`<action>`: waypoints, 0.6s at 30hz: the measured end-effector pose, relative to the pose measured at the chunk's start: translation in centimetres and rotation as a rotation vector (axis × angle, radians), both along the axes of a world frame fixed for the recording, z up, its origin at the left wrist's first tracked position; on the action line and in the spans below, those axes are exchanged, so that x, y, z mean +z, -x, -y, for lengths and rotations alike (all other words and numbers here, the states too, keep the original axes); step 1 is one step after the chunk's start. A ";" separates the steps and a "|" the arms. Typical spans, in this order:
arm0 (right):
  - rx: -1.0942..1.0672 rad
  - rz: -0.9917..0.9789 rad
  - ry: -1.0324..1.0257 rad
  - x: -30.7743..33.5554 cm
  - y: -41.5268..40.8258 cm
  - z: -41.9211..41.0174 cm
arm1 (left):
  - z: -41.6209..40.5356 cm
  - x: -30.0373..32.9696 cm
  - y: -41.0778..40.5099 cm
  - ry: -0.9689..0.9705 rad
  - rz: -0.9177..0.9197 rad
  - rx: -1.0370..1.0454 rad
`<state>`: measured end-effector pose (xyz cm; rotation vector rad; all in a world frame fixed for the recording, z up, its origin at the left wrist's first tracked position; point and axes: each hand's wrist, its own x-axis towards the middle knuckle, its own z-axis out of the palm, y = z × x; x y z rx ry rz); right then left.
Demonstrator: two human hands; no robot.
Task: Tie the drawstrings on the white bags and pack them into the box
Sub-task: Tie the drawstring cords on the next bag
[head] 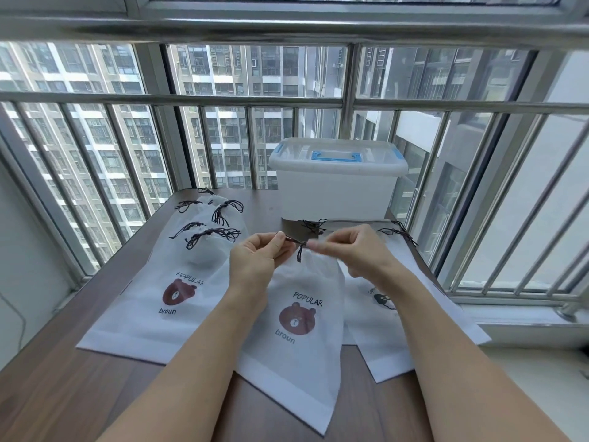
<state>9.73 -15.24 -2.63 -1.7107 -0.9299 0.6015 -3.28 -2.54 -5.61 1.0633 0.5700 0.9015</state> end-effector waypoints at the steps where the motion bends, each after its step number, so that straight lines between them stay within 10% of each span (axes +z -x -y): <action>1: 0.023 0.057 0.050 -0.1 0.2 0.1 | 0.0 -0.2 0.0 -0.082 -0.031 0.002; 10: 0.094 -0.440 -0.185 -1.5 -1.8 -0.5 | -0.9 -0.6 0.3 -0.832 -0.431 -0.053; 15: -0.205 0.419 0.027 -4.4 -4.6 -2.0 | -2.5 2.7 2.6 -0.878 -0.495 0.077; 18: -0.142 0.594 0.306 -5.0 -4.7 -1.8 | -4.5 6.2 5.3 -0.937 -0.623 0.105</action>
